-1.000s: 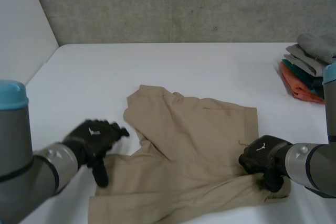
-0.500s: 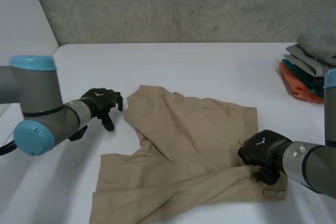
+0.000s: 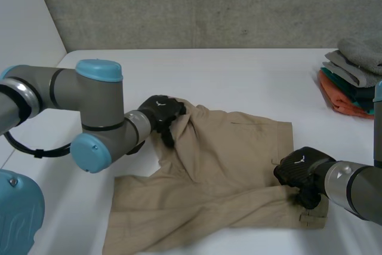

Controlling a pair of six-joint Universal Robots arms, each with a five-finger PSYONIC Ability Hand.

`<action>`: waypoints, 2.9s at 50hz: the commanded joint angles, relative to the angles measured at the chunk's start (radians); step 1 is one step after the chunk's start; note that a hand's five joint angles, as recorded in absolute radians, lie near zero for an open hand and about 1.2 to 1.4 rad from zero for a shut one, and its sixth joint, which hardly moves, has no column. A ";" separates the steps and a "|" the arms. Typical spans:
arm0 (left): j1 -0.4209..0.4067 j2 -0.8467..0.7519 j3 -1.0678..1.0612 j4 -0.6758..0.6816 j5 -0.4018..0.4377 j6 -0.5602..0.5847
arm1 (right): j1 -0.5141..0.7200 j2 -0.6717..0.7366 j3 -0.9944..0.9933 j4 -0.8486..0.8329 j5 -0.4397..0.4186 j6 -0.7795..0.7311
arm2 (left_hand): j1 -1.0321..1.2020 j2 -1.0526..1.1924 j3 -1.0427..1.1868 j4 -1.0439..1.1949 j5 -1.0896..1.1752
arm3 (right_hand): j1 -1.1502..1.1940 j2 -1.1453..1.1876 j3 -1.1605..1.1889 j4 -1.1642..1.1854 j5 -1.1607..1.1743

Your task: Fold the laundry.

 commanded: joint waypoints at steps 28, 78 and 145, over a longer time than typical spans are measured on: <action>-0.009 0.298 -0.027 -0.049 -0.106 0.168 | 0.001 0.006 0.007 -0.013 0.000 -0.004 | 0.856 0.858 0.856 0.860 0.867 | 0.287 0.217 0.207 0.197 0.194; 0.137 0.700 -0.678 -0.014 -0.159 0.130 | 0.004 -0.009 0.020 -0.110 0.003 0.080 | -0.065 -0.063 -0.066 -0.061 -0.054 | 0.287 0.217 0.207 0.197 0.194; -0.047 1.180 -0.734 -0.638 -0.011 0.114 | -0.143 -0.413 -0.091 0.649 -0.129 -0.357 | 0.856 0.858 0.856 0.860 0.867 | 0.287 0.217 0.207 0.197 0.194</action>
